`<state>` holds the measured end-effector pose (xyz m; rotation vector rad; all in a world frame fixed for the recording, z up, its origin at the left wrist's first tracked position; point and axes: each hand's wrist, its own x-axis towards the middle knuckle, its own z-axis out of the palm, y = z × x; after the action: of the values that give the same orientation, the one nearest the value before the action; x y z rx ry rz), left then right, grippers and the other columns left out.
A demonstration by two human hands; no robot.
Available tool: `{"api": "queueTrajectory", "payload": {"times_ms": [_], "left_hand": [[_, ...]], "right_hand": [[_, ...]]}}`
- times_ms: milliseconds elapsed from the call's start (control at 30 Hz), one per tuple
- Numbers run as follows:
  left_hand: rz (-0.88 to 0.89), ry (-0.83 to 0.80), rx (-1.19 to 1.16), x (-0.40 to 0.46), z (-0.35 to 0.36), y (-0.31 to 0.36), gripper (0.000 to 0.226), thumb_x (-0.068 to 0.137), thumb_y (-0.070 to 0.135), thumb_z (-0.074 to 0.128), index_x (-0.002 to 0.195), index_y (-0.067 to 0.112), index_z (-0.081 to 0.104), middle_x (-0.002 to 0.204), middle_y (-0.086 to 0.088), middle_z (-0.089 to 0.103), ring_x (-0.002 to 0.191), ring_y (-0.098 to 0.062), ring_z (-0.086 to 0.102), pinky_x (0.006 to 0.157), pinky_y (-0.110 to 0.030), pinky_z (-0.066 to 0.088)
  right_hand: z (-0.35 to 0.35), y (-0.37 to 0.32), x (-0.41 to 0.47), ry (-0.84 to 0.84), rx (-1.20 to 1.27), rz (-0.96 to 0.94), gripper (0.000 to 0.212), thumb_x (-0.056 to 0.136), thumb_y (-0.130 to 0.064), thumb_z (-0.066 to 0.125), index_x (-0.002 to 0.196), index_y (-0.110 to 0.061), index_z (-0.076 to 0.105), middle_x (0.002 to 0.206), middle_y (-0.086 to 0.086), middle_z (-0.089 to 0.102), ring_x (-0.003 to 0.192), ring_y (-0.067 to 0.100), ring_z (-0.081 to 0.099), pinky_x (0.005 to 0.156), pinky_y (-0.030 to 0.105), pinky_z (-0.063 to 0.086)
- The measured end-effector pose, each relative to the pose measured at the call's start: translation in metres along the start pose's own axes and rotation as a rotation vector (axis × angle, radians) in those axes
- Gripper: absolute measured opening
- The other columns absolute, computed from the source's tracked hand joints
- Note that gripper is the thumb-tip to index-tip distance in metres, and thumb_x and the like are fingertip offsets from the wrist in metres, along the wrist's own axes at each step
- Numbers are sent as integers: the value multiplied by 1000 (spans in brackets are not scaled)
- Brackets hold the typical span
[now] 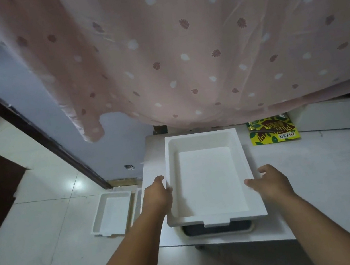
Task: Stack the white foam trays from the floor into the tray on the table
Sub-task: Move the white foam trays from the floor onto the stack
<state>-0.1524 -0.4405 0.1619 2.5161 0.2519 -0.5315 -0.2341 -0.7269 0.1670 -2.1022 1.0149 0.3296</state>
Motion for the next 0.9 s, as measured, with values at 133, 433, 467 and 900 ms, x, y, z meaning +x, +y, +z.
{"api": "queueTrajectory", "payload": {"times_ms": [133, 433, 467, 900], "left_hand": [[-7, -84, -67, -17, -12, -47, 41, 101, 38, 49, 134, 16, 59, 125, -9, 69, 107, -26, 66, 90, -32, 54], [-97, -11, -172, -54, -129, -196, 47, 101, 41, 48, 89, 4, 75, 87, -10, 77, 84, -26, 72, 82, -34, 57], [-124, 5, -204, -60, -145, -217, 48, 100, 42, 48, 87, 5, 77, 84, -8, 78, 83, -23, 72, 81, -32, 56], [-388, 2, -356, -82, -214, -396, 58, 98, 51, 48, 65, 10, 72, 69, -10, 76, 55, -14, 59, 58, -26, 43]], "right_hand": [[27, -24, -42, 239, -209, -219, 62, 87, -48, 65, 139, -20, 47, 143, 10, 44, 126, 34, 47, 99, 48, 45], [163, -133, -168, 51, -297, -792, 35, 92, -36, 61, 125, -25, 60, 139, -5, 51, 127, 17, 44, 102, 30, 39], [183, -144, -184, -10, -294, -833, 33, 93, -35, 61, 124, -25, 61, 135, -5, 53, 122, 14, 48, 99, 27, 39], [353, -187, -278, -524, -376, -740, 56, 89, -8, 57, 139, -34, 48, 102, -9, 64, 74, 11, 66, 69, 31, 61]]}}
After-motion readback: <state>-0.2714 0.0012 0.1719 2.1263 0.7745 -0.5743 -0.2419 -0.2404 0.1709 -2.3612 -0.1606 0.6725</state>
